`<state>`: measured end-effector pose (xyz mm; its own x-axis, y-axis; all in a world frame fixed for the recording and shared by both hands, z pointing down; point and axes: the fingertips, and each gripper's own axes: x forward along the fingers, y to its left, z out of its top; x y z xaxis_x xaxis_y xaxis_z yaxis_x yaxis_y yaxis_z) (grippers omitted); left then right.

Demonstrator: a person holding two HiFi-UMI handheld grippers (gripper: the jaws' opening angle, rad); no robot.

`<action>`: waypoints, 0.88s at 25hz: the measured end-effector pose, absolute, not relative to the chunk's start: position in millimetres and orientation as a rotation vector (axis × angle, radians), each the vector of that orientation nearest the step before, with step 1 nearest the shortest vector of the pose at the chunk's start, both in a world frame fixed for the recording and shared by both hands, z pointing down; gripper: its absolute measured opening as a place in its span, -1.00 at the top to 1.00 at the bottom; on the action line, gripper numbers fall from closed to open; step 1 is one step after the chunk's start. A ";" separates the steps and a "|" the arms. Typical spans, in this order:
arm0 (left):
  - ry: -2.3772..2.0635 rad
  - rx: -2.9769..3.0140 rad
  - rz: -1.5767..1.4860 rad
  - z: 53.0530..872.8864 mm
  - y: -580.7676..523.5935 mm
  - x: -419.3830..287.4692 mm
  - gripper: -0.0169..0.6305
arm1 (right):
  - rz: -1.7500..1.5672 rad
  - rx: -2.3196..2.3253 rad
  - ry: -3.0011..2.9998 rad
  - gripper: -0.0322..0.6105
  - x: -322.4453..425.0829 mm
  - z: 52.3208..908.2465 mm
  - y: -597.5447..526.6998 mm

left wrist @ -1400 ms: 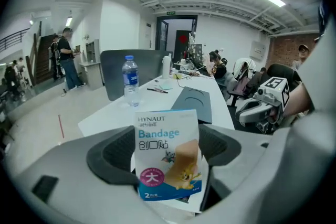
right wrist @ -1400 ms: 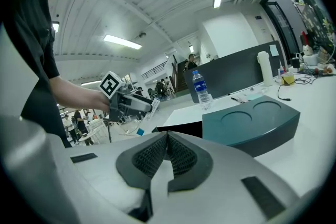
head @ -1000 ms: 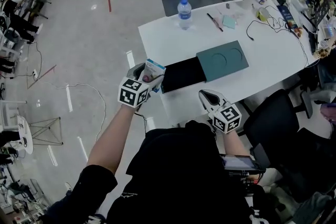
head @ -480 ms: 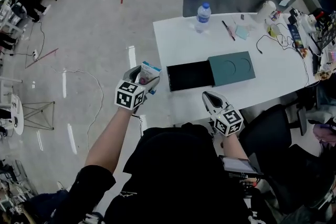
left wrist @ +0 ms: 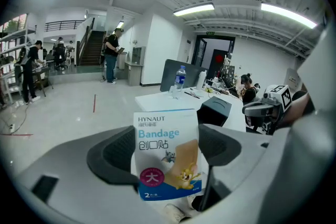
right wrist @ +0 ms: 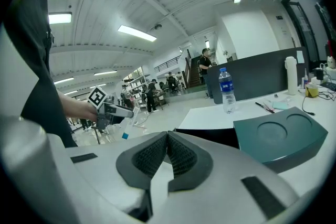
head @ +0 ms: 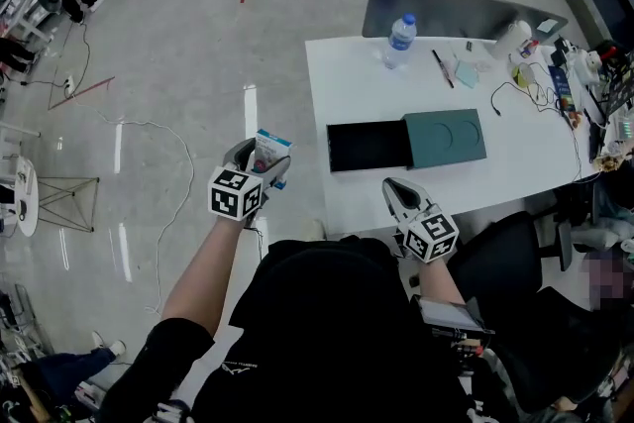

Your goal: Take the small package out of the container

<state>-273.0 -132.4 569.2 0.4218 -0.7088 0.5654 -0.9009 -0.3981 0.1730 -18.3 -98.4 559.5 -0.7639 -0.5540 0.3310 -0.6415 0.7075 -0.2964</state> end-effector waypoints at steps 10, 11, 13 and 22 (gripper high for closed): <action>-1.396 2.210 0.529 577.7 -108.2 -290.7 -0.23 | 0.574 0.942 -2.695 0.82 -31.7 560.5 -82.9; -1.393 2.215 0.527 577.6 -107.4 -290.1 -0.23 | 0.570 0.943 -2.695 0.82 -32.5 559.9 -82.0; -1.387 2.227 0.520 576.2 -106.2 -289.0 -0.23 | 0.564 0.951 -2.694 0.82 -33.7 558.0 -80.7; -1.346 2.274 0.509 571.6 -108.2 -277.3 -0.23 | 0.553 0.999 -2.688 0.82 -29.5 552.6 -75.7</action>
